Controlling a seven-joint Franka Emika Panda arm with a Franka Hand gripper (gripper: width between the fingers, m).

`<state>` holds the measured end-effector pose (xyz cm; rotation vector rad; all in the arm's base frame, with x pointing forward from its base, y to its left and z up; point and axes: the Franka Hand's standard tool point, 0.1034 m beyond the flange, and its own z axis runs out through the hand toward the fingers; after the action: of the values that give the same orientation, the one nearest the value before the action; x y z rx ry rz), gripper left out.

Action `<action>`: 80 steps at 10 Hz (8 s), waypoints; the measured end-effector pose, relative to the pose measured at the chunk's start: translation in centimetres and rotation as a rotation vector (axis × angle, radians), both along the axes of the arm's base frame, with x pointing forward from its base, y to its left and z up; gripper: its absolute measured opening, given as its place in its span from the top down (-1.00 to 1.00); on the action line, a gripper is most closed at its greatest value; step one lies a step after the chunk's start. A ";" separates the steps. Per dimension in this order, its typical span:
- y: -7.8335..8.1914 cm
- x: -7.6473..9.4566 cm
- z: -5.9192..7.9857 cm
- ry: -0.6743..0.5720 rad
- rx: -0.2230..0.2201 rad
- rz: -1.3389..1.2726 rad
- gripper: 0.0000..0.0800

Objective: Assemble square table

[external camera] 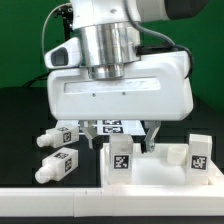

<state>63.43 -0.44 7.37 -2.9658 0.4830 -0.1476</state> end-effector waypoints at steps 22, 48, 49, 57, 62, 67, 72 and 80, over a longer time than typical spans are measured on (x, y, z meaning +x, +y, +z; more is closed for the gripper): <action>1.2 -0.3 3.4 0.252 0.242 -1.574 -0.59; 5.9 -12.7 -6.4 0.281 0.069 -1.441 -0.62; 5.9 -12.8 -6.4 0.282 0.068 -1.441 -0.62; 6.0 -13.1 -6.6 0.287 0.060 -1.402 0.81; 2.9 -15.9 -5.2 0.191 0.023 -0.971 0.87; 0.4 -16.1 -5.8 0.129 -0.030 -0.735 0.87; -3.6 -15.1 -5.6 0.039 -0.112 -0.269 0.86; -5.6 -12.9 -5.5 0.002 -0.225 0.568 0.87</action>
Offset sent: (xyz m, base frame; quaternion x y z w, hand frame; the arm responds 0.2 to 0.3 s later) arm 0.0000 0.0000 0.0000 0.0000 0.0000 0.1296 0.9916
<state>50.53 -6.04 1.89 -3.1763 -0.4086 -0.1443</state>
